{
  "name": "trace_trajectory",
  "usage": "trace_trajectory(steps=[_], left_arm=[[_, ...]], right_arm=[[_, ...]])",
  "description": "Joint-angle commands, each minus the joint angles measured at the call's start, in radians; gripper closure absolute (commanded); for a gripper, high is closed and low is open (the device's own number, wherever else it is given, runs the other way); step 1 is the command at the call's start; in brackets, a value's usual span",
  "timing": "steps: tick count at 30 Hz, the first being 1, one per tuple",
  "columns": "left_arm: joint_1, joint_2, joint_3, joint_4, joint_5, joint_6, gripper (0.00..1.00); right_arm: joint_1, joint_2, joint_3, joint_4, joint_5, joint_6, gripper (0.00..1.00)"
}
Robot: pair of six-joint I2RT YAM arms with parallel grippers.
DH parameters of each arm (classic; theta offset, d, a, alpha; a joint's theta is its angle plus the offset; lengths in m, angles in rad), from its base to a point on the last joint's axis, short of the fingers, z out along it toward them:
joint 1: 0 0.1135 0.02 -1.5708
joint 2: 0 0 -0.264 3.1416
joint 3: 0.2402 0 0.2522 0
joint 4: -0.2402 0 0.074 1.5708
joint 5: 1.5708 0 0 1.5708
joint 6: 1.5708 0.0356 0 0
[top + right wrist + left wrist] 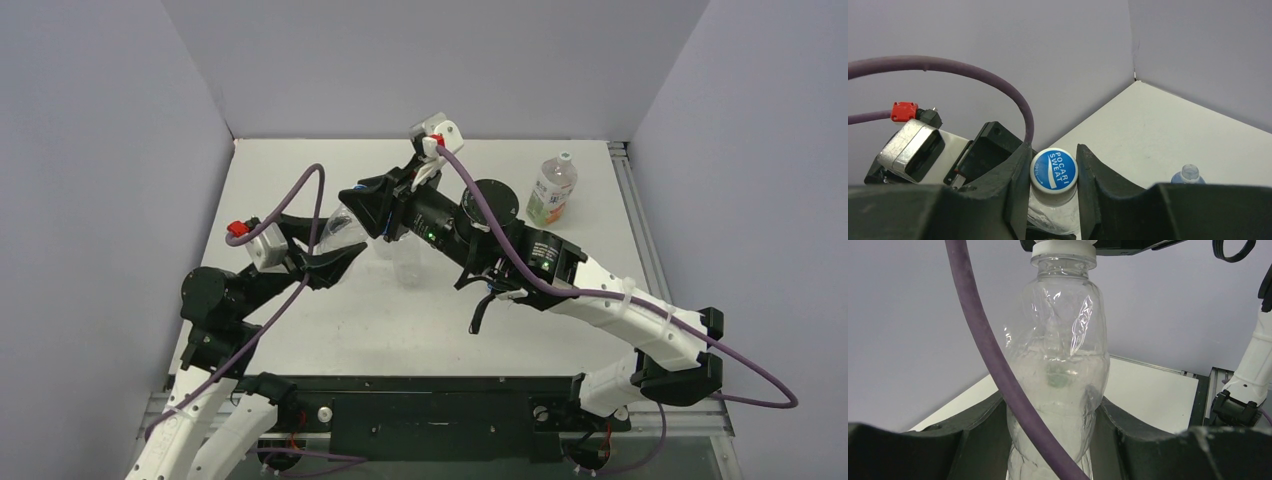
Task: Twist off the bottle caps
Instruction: Unscrew the bottle cap from the plastic bottle.
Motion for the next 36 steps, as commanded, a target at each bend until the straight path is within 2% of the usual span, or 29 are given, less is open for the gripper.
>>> trace_trajectory(steps=[1, 4, 7, 9, 13, 16, 20, 23, 27, 31, 32, 34, 35, 36], left_arm=[[0.005, -0.010, 0.010, -0.056, -0.234, 0.027, 0.96], [0.005, -0.009, 0.013, -0.061, -0.234, 0.027, 0.96], [0.005, -0.012, 0.020, -0.062, -0.220, 0.016, 0.96], [0.005, -0.015, 0.023, -0.055, -0.185, -0.001, 0.96], [0.005, -0.030, 0.029, -0.013, -0.046, -0.051, 0.96], [0.005, -0.036, 0.030, 0.027, 0.063, -0.096, 0.97], [0.005, -0.038, 0.044, 0.035, 0.108, -0.145, 0.97], [0.005, -0.035, 0.055, 0.044, 0.145, -0.187, 0.97], [0.005, -0.029, 0.067, 0.071, 0.187, -0.232, 0.97], [0.005, -0.025, 0.070, 0.074, 0.165, -0.226, 0.97], [0.005, -0.026, 0.067, 0.073, 0.161, -0.222, 0.97], [0.005, -0.026, 0.062, 0.067, 0.148, -0.208, 0.98], [0.005, -0.027, 0.059, 0.064, 0.135, -0.194, 0.98], [0.005, -0.027, 0.058, 0.062, 0.125, -0.189, 0.99]], right_arm=[[-0.016, -0.009, 0.000, 0.054, 0.001, 0.023, 0.85], [-0.022, -0.016, -0.007, 0.055, -0.009, 0.026, 1.00], [-0.039, -0.041, -0.050, 0.097, -0.076, 0.000, 1.00], [-0.065, -0.075, -0.110, 0.166, -0.198, -0.032, 1.00], [-0.141, -0.147, -0.235, 0.355, -0.555, -0.047, 1.00], [-0.196, -0.157, -0.260, 0.481, -0.714, 0.004, 1.00], [-0.238, -0.143, -0.266, 0.612, -0.887, 0.078, 1.00], [-0.243, -0.117, -0.237, 0.651, -1.007, 0.109, 1.00], [-0.246, -0.074, -0.212, 0.702, -1.095, 0.166, 1.00], [-0.256, -0.077, -0.219, 0.673, -1.066, 0.165, 1.00], [-0.261, -0.081, -0.226, 0.651, -1.052, 0.154, 0.98], [-0.264, -0.096, -0.231, 0.586, -0.982, 0.115, 0.83], [-0.264, -0.105, -0.231, 0.537, -0.961, 0.102, 0.63], [-0.267, -0.110, -0.229, 0.515, -0.931, 0.087, 0.47]])
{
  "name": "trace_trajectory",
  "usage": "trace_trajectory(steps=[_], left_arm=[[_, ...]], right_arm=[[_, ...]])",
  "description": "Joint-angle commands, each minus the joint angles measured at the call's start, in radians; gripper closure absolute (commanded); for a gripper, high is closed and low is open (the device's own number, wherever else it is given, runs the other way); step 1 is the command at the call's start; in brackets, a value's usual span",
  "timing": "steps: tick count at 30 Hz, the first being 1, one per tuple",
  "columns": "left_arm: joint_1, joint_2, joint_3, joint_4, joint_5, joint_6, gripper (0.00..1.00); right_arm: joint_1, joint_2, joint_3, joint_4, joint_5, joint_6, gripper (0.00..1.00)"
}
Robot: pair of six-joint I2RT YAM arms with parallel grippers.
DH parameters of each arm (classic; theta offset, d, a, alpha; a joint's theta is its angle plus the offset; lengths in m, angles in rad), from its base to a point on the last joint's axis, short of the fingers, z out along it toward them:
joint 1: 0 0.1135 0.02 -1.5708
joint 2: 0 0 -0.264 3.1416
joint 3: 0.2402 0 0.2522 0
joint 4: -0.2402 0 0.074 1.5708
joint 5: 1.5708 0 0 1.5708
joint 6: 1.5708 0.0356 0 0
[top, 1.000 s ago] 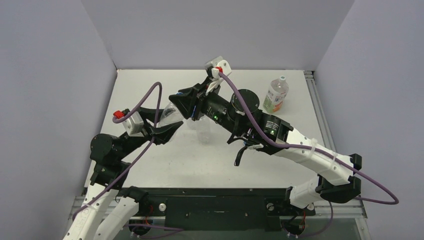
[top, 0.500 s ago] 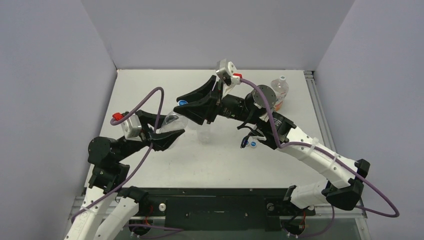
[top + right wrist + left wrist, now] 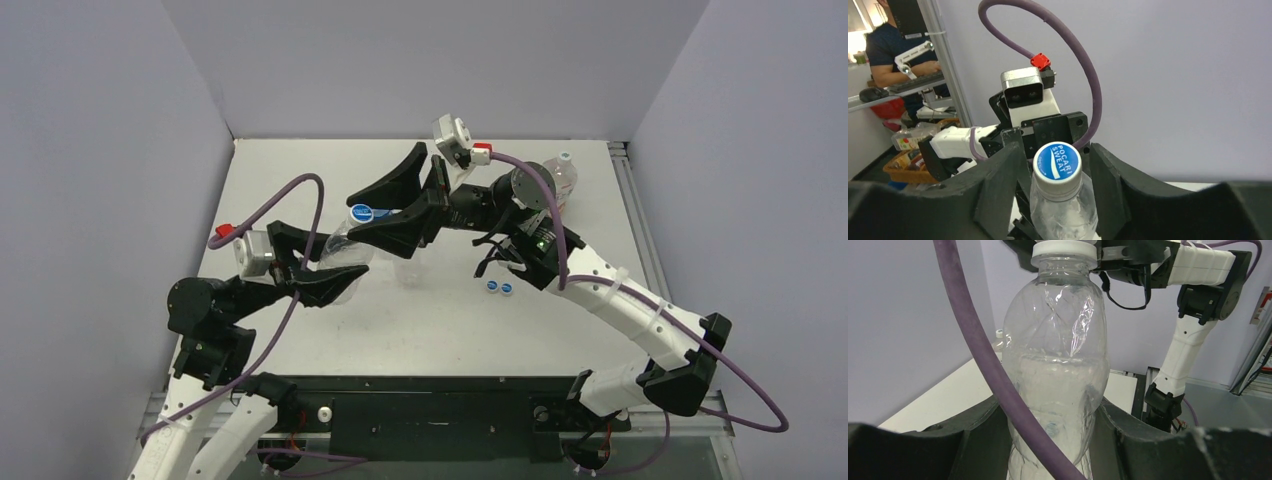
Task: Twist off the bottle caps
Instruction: Unscrew the bottle cap from the plastic bottle.
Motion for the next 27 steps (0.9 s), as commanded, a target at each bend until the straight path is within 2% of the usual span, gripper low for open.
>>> trace_trajectory(steps=[1, 3, 9, 11, 12, 15, 17, 20, 27], left_arm=[[0.007, 0.002, 0.028, 0.030, -0.069, 0.012, 0.99], [0.007, 0.004, 0.025, 0.025, -0.093, 0.024, 1.00], [0.007, 0.006, 0.009, 0.005, -0.146, 0.071, 1.00], [0.007, 0.005, -0.003, -0.005, -0.189, 0.106, 1.00], [0.007, 0.004, -0.008, -0.012, -0.221, 0.144, 1.00], [0.007, 0.001, -0.033, -0.021, -0.308, 0.239, 1.00], [0.008, 0.007, -0.042, -0.017, -0.390, 0.285, 1.00], [0.008, 0.014, -0.044, -0.021, -0.460, 0.327, 1.00], [0.007, 0.002, -0.047, -0.038, -0.473, 0.338, 1.00]], right_arm=[[-0.008, -0.057, 0.037, -0.069, 0.049, -0.038, 0.26], [-0.015, -0.064, 0.047, -0.099, 0.074, -0.028, 0.19], [-0.012, -0.116, 0.042, -0.149, 0.262, -0.056, 0.17], [0.021, -0.124, 0.067, -0.212, 0.401, -0.099, 0.16], [0.038, -0.120, 0.081, -0.242, 0.526, -0.123, 0.16], [0.202, -0.081, 0.192, -0.432, 0.975, -0.275, 0.17], [0.261, -0.027, 0.271, -0.517, 1.109, -0.303, 0.21], [0.295, 0.032, 0.313, -0.544, 1.160, -0.286, 0.27], [0.300, 0.076, 0.316, -0.511, 1.144, -0.236, 0.43]])
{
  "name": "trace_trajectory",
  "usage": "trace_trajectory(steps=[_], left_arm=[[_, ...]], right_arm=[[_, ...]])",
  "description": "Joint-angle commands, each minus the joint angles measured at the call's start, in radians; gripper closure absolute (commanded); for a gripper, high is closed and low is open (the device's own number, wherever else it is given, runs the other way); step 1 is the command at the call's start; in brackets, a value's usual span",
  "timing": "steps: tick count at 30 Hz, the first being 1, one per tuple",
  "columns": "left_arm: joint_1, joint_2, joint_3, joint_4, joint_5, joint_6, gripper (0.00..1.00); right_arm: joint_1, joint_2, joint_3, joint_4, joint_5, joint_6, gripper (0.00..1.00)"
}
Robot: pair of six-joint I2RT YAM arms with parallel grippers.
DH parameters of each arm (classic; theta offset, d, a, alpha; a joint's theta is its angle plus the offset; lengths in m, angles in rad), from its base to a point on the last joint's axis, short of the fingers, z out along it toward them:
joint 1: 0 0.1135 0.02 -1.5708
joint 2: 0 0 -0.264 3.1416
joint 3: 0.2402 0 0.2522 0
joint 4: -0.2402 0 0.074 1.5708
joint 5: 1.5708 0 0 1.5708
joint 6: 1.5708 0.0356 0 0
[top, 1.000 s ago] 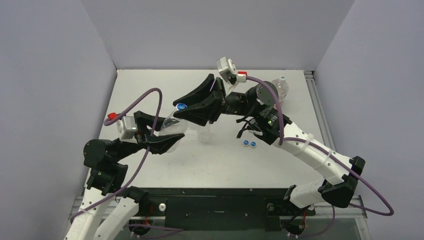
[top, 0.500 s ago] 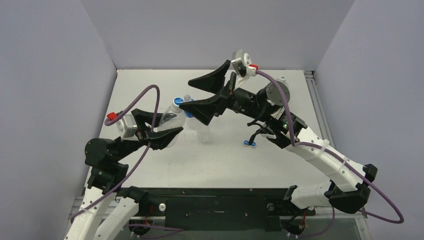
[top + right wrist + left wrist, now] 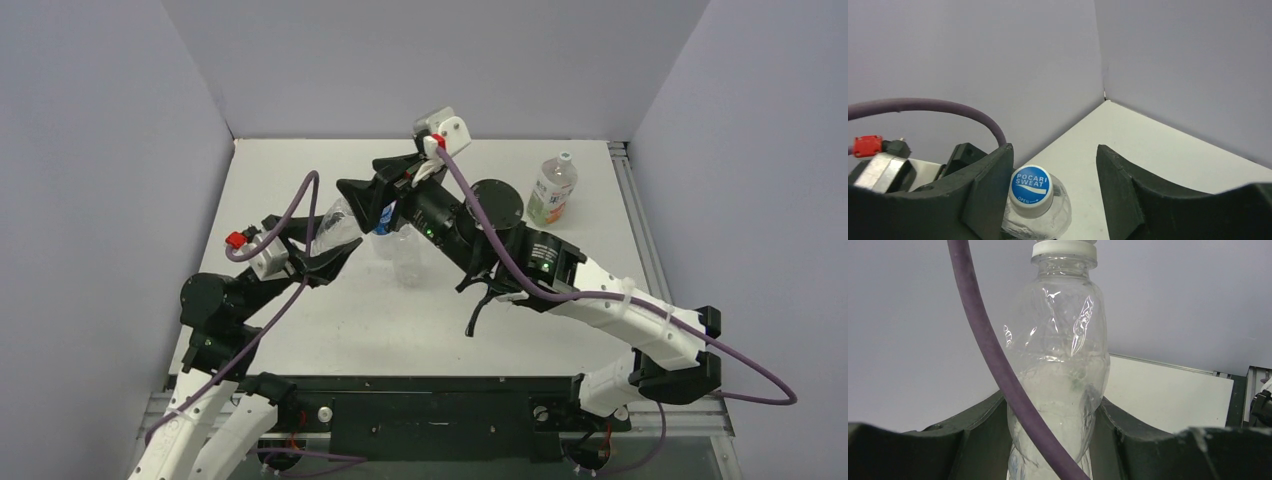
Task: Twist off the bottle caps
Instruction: Unscrew the bottle cap from the plastic bottle.
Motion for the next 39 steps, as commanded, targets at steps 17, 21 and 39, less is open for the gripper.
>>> trace_trajectory(steps=[17, 21, 39], left_arm=[[0.005, -0.003, 0.017, -0.072, -0.265, 0.056, 1.00], [0.005, 0.000, 0.019, -0.073, -0.266, 0.051, 1.00], [0.005, 0.000, 0.012, -0.080, -0.272, 0.043, 1.00]], right_arm=[[0.003, 0.009, -0.036, 0.056, -0.064, 0.060, 0.38], [0.002, -0.003, -0.061, 0.073, -0.068, 0.062, 0.41], [0.000, -0.055, -0.124, 0.128, -0.060, 0.089, 0.49]])
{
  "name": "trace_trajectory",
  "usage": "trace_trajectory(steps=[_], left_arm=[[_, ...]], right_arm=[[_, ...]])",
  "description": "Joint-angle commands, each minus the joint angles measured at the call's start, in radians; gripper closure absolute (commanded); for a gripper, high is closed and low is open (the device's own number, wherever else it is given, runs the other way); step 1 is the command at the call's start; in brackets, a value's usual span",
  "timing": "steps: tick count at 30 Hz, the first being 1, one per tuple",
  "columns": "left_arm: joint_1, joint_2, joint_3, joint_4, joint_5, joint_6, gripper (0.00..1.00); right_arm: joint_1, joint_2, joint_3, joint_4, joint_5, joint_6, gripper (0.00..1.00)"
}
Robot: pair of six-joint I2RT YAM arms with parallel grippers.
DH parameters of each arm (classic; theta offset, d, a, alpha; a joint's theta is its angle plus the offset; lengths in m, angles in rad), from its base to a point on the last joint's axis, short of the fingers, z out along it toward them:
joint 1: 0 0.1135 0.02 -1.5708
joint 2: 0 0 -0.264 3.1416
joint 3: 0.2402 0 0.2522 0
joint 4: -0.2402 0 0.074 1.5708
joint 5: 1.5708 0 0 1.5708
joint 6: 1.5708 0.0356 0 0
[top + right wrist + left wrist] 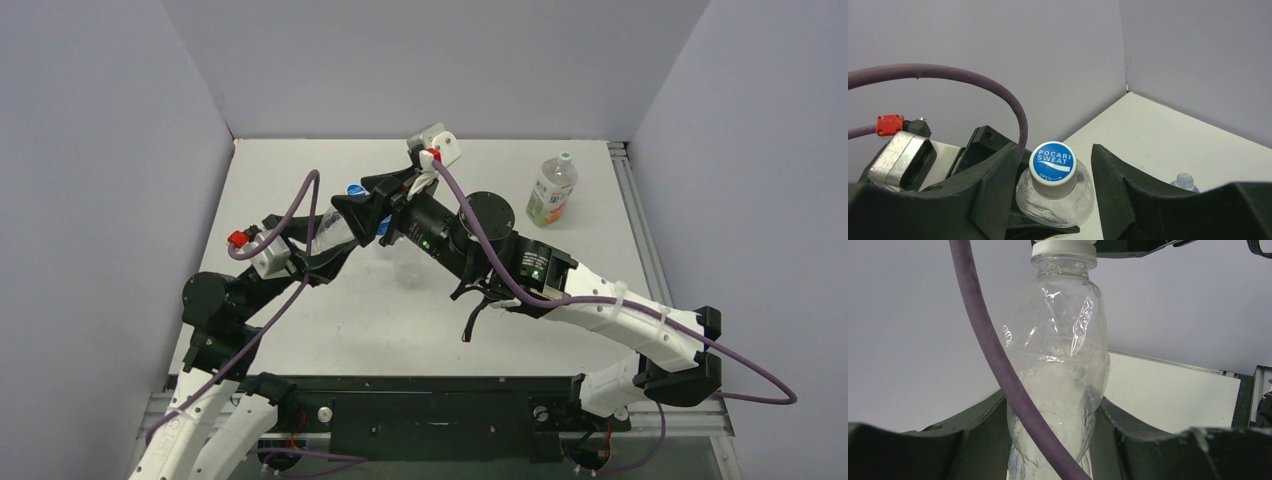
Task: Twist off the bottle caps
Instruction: Unscrew the bottle cap from the plastic bottle.
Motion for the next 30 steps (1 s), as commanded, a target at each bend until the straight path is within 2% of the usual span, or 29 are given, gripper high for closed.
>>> trace_trajectory(steps=[1, 7, 13, 18, 21, 25, 30], left_arm=[[0.001, 0.000, 0.020, -0.077, -0.257, 0.026, 1.00], [0.001, 0.000, 0.022, -0.077, -0.257, 0.025, 1.00], [0.001, -0.002, 0.026, -0.079, -0.254, 0.025, 1.00], [0.000, 0.000, 0.030, -0.078, -0.251, 0.011, 1.00], [0.002, 0.001, 0.041, -0.088, -0.243, -0.014, 1.00], [0.002, -0.006, 0.046, -0.088, -0.196, -0.056, 1.00], [0.002, -0.013, 0.036, -0.084, -0.116, -0.091, 1.00]], right_arm=[[0.001, -0.050, -0.007, 0.062, -0.005, 0.022, 0.50], [-0.001, -0.040, 0.001, 0.049, -0.006, 0.029, 0.64], [-0.004, -0.029, 0.015, 0.027, -0.019, 0.034, 0.68], [-0.016, -0.031, 0.015, 0.019, -0.045, 0.032, 0.87], [-0.040, -0.054, -0.002, 0.030, -0.145, 0.011, 0.95], [-0.100, -0.108, -0.032, 0.065, -0.259, 0.008, 1.00], [-0.189, -0.175, -0.074, 0.172, -0.382, 0.057, 1.00]])
